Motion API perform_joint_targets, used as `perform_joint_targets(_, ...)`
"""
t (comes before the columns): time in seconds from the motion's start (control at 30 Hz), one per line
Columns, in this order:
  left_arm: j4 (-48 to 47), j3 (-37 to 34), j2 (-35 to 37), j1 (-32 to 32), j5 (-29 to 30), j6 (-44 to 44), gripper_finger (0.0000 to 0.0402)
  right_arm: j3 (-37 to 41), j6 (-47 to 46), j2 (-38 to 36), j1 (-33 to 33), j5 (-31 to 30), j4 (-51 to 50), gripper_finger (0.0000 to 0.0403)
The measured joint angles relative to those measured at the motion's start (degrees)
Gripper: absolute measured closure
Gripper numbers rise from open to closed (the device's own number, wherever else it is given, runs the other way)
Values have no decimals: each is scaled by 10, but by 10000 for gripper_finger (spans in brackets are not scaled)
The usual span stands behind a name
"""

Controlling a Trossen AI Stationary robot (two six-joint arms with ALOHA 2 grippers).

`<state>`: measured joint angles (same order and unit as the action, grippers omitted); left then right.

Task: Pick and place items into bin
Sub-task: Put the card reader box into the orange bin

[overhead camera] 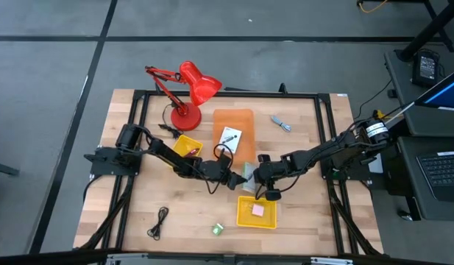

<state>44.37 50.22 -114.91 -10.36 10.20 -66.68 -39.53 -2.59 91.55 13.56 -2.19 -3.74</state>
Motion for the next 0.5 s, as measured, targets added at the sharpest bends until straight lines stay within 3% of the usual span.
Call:
perform_joint_targets(0.33, -31, 0, -1, 12, 1, -21, 251, 0, 12, 0, 0, -3, 4, 403)
perform_joint_targets(0.5, -40, 0, -1, 11, 1, -22, 284, 0, 15, 0, 0, -3, 11, 403)
